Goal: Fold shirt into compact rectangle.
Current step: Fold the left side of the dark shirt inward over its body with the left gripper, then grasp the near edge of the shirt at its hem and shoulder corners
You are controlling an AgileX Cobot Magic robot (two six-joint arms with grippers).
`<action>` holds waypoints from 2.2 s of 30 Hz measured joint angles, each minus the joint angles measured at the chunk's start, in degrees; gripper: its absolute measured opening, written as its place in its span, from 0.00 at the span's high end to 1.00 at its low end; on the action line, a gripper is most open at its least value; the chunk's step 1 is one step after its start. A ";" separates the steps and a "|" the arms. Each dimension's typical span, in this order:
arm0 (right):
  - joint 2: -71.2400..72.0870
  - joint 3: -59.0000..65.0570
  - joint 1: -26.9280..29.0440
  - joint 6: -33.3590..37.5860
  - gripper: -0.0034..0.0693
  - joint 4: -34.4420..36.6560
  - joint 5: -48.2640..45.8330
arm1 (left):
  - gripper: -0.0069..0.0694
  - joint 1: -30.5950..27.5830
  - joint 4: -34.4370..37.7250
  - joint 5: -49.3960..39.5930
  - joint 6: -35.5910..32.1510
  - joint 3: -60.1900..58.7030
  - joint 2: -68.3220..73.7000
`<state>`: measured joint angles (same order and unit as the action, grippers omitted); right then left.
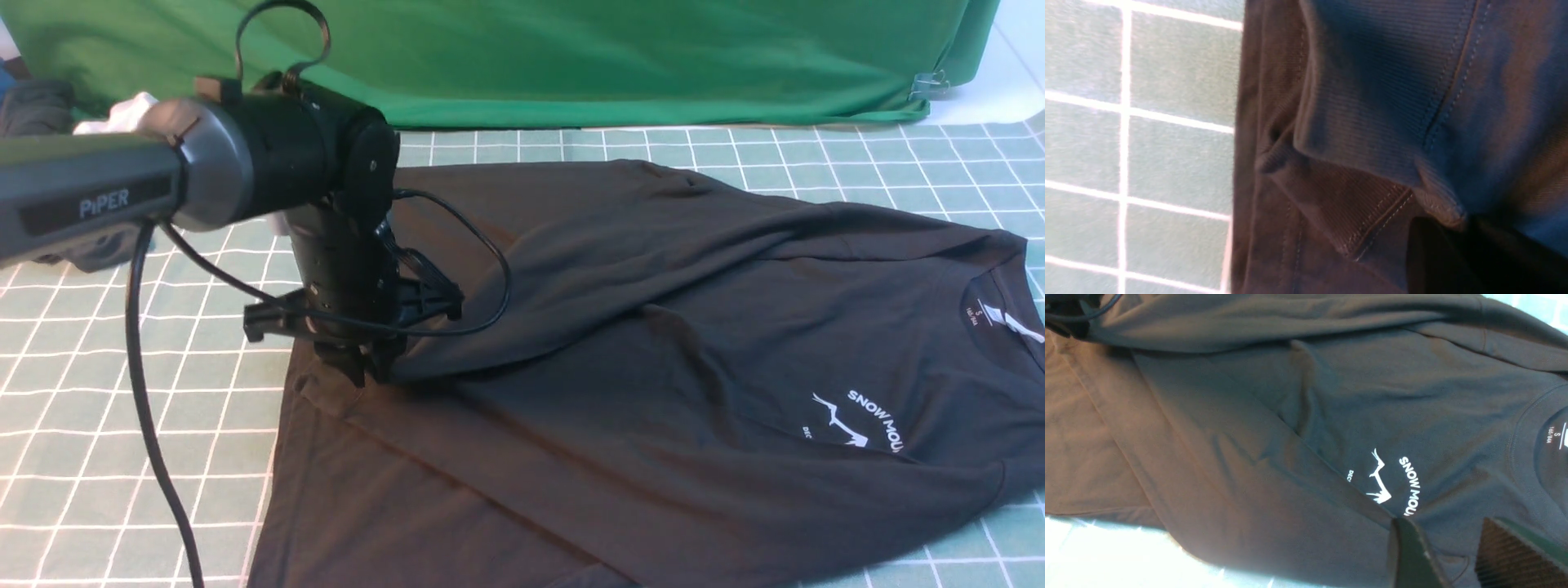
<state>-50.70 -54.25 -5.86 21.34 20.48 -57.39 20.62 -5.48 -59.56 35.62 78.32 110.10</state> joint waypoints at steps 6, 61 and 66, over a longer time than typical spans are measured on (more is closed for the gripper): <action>0.00 0.00 0.00 0.00 0.63 -0.05 1.51 | 0.50 0.00 -3.74 -8.32 -4.64 5.97 -4.60; -5.77 13.71 -11.91 -0.85 0.38 -2.87 10.35 | 0.89 0.19 5.48 9.29 -14.83 -40.44 -31.04; -14.52 14.95 -25.78 -2.09 0.18 -12.08 12.95 | 0.89 0.19 5.48 9.29 -14.83 -40.75 -31.57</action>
<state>-65.23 -39.30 -31.64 19.25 8.40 -44.44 20.81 0.00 -50.28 20.78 37.57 78.53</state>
